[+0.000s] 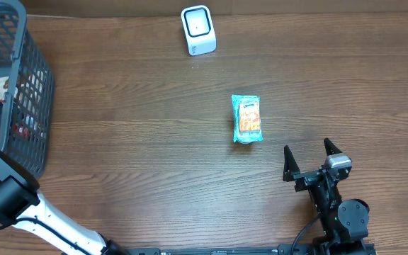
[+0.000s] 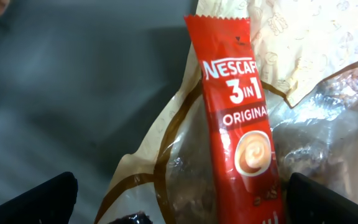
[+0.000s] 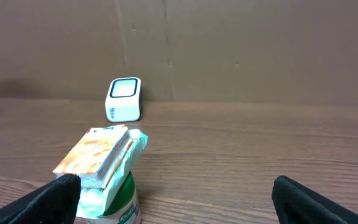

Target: Scan the item barcode

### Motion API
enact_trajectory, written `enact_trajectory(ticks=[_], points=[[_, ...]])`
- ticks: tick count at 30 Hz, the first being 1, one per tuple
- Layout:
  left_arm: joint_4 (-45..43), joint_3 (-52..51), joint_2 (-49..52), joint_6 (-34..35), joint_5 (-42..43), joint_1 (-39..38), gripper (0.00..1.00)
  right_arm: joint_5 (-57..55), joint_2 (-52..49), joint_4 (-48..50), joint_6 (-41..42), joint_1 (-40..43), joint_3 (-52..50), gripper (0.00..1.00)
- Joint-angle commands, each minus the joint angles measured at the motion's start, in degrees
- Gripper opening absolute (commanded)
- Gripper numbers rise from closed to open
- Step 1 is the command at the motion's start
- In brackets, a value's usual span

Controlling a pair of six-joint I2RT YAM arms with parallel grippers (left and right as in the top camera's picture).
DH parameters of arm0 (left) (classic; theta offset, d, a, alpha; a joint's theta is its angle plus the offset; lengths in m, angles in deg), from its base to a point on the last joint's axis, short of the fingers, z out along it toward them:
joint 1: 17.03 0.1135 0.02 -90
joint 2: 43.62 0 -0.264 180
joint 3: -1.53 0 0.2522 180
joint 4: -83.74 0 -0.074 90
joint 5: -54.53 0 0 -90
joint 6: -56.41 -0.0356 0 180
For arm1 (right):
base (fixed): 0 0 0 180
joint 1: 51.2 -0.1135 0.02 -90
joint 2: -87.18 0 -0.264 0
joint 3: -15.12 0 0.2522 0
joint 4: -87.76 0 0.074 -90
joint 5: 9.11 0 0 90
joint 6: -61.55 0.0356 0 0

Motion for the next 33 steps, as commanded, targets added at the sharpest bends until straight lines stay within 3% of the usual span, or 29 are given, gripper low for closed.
enact_trajectory(ticks=[1, 3, 4, 6, 9, 14, 21, 29, 33], points=[[-0.09, -5.18, 4.52, 0.48, 1.57, -0.35, 0.91, 0.09, 0.57, 0.37, -0.39, 0.07, -0.61, 1.00], [-0.13, -5.33, 5.16, 0.48, 3.91, -0.35, 0.72, 0.09, 0.57, 0.37, -0.39, 0.07, -0.61, 1.00], [-0.17, -5.33, 5.16, 0.46, 4.72, -0.35, 0.51, 0.09, 0.57, 0.37, -0.39, 0.07, -0.61, 1.00], [-0.39, -5.11, 5.14, 0.48, 4.76, -0.35, 0.22, 0.09, 0.57, 0.37, -0.39, 0.07, -0.61, 1.00], [-0.33, -4.50, 5.14, 0.50, 4.79, -0.35, 0.04, 0.09, 0.57, 0.37, -0.39, 0.07, -0.61, 1.00], [1.70, -2.03, 5.09, 0.50, 5.09, -0.35, 0.04, 0.09, 0.57, 0.37, -0.39, 0.07, -0.61, 1.00], [9.07, 8.00, 5.09, 0.70, 13.86, -0.35, 0.04, 0.09, 0.57, 0.37, -0.39, 0.07, -0.61, 1.00], [16.15, 18.53, 5.09, 3.10, 13.77, -0.33, 0.04, 0.09, 0.57, 0.37, -0.39, 0.07, -0.61, 1.00], [16.52, 19.17, 5.11, 3.04, 13.31, -0.35, 0.04, 0.09, 0.57, 0.37, -0.39, 0.07, -0.61, 1.00]])
